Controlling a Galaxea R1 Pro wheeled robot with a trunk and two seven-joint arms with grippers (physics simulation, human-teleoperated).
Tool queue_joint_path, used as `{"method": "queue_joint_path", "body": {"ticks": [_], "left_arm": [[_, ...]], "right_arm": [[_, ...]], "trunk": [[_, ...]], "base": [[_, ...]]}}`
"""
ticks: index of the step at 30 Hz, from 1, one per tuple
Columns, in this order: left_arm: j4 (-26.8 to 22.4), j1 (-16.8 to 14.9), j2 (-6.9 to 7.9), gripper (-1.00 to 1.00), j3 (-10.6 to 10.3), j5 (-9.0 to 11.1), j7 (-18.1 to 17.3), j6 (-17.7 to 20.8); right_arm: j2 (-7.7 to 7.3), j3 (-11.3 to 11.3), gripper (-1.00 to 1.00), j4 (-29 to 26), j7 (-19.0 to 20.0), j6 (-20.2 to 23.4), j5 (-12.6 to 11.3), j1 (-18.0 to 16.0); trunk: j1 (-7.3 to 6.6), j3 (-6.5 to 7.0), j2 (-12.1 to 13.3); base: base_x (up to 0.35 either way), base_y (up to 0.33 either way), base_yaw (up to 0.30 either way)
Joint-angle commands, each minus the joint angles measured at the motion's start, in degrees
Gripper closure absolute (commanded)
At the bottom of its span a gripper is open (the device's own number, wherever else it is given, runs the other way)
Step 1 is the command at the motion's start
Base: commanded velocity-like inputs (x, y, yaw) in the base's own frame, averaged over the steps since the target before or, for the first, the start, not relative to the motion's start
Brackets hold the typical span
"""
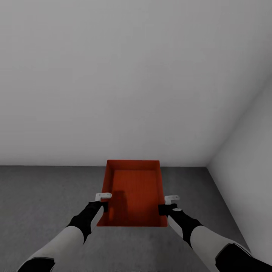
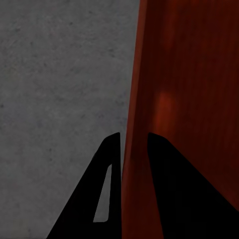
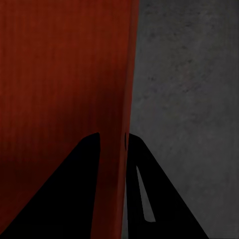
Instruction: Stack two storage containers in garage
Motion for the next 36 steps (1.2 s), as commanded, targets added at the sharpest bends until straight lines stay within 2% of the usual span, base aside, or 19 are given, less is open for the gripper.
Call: {"method": "queue_joint_path", "body": {"ticks": [1, 8, 18, 36], "left_arm": [[-0.78, -0.05, 0.62, 1.00, -0.23, 1.02, 0.32, 0.05], [-0.79, -0.05, 0.56, 1.00, -0.23, 1.01, 0.33, 0.04], [-0.69, -0.05, 0.55, 1.00, -0.23, 1.01, 0.42, 0.05], [-0.69, -0.05, 0.64, 1.00, -0.23, 1.01, 0.42, 0.05]], "right_arm": [[-1.06, 0.46, 1.00, 3.80, -0.30, 0.35, -1.75, -0.01], [-1.06, 0.46, 1.00, 3.80, -0.30, 0.31, -1.75, -0.01], [-1.06, 0.46, 1.00, 3.80, -0.33, 0.35, -1.74, -0.01], [-1.06, 0.46, 1.00, 3.80, -0.39, 0.36, -1.75, -0.01]], "trunk": [[0.00, -0.15, -0.05], [0.00, -0.71, -0.05], [2.20, -2.59, -4.06], [6.15, -7.39, -11.28]], "base": [[0.000, 0.000, 0.000], [0.000, 0.000, 0.000], [0.000, 0.000, 0.000], [0.000, 0.000, 0.000]]}}
